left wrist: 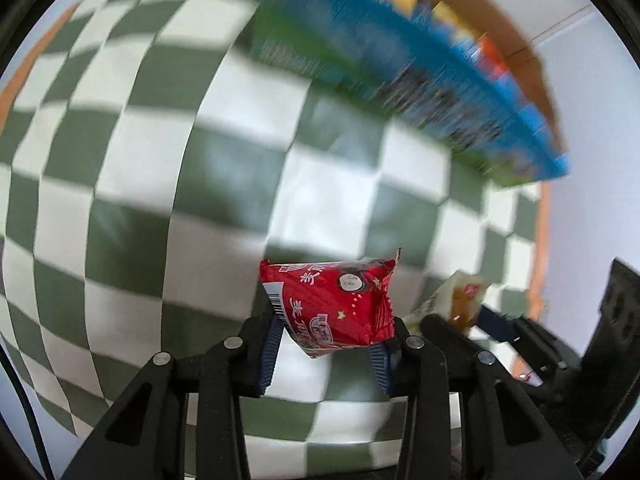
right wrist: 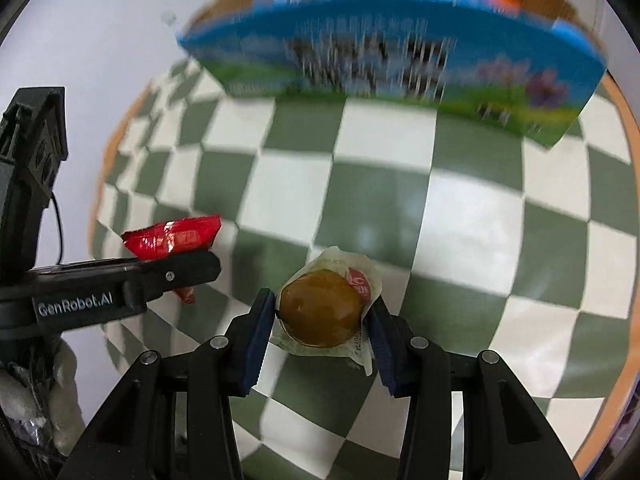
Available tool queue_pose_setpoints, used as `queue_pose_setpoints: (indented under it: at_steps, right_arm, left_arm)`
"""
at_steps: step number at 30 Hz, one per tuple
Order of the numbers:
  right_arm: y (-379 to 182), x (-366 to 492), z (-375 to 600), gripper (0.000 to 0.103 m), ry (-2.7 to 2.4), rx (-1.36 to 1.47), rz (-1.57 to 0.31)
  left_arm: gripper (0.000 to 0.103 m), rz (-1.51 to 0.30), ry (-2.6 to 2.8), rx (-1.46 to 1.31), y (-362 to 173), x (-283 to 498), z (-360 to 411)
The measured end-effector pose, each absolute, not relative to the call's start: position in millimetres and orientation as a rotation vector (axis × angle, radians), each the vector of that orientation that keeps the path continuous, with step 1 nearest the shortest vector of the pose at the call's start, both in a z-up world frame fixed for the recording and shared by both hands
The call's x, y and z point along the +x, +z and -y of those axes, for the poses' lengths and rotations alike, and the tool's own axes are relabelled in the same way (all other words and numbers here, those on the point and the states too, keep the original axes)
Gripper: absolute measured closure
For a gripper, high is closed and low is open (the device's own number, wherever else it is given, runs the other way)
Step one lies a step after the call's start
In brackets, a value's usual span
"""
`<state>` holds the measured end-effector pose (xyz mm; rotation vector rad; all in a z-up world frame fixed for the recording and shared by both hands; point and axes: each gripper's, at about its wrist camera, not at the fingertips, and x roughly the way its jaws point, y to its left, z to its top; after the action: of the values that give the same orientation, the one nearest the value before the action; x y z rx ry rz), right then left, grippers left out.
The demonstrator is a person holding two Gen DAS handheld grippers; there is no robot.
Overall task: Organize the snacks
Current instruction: 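Carry both candies into the cardboard box and open both tools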
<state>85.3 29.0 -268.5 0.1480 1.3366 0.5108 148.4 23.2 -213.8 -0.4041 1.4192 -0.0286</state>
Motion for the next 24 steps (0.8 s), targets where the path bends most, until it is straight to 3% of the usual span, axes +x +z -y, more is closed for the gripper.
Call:
queue_pose_setpoints:
  at_steps: [7,12,24]
  right_arm:
    - [-187,134,-12,0.055,0.498,0.235,-1.176]
    - [-144,195,1,0.055,0.445,0.239,-1.068]
    - [-191,330,18,0.052,0.304,0.258,-1.169]
  left_arm:
    - [0.067,-1.285,-0.13,-0.361,-133,215,-27]
    - [0.067,-1.25,-0.131,-0.279,-113,277,-23]
    - [0.064,-1.392,-0.064,-0.19,-169,396,-35]
